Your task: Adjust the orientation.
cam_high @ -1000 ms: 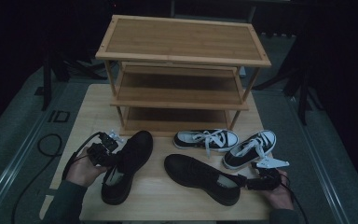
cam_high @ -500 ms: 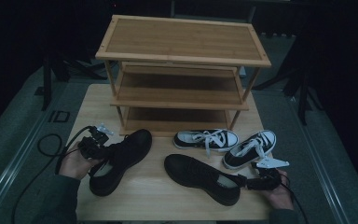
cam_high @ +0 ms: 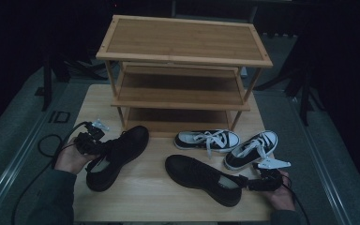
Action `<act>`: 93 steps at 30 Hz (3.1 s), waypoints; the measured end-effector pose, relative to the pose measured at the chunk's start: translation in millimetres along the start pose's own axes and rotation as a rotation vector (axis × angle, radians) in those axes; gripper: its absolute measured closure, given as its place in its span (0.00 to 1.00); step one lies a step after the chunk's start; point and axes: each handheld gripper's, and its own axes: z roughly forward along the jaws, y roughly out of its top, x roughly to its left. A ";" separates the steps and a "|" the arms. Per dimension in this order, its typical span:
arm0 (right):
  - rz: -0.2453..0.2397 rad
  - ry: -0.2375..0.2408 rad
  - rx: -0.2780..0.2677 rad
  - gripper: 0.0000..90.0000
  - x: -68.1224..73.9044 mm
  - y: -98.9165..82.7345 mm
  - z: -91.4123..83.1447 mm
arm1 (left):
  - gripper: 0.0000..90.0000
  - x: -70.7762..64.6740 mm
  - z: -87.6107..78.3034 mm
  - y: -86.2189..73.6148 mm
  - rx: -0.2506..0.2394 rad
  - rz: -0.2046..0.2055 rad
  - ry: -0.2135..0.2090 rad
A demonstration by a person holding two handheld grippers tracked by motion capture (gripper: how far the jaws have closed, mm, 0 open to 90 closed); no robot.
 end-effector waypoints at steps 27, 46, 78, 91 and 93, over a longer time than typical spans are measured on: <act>0.000 -0.002 0.001 0.20 0.3 0.0 -0.1 | 0.69 6.7 -31.3 -6.7 -0.102 -0.061 -0.037; -0.056 0.140 0.033 0.97 10.8 0.8 -23.6 | 0.69 5.7 -33.3 -8.2 -0.112 -0.069 -0.034; -0.146 0.307 0.025 1.00 32.3 -7.0 -44.5 | 0.69 -1.3 -30.5 -5.2 -0.109 -0.044 -0.032; -0.145 0.323 0.009 1.00 39.5 -10.3 -49.4 | 0.69 -2.0 -29.2 -5.8 -0.110 -0.041 -0.034; -0.144 0.323 0.008 1.00 39.7 -10.2 -49.4 | 0.69 -2.2 -29.1 -5.5 -0.111 -0.041 -0.035</act>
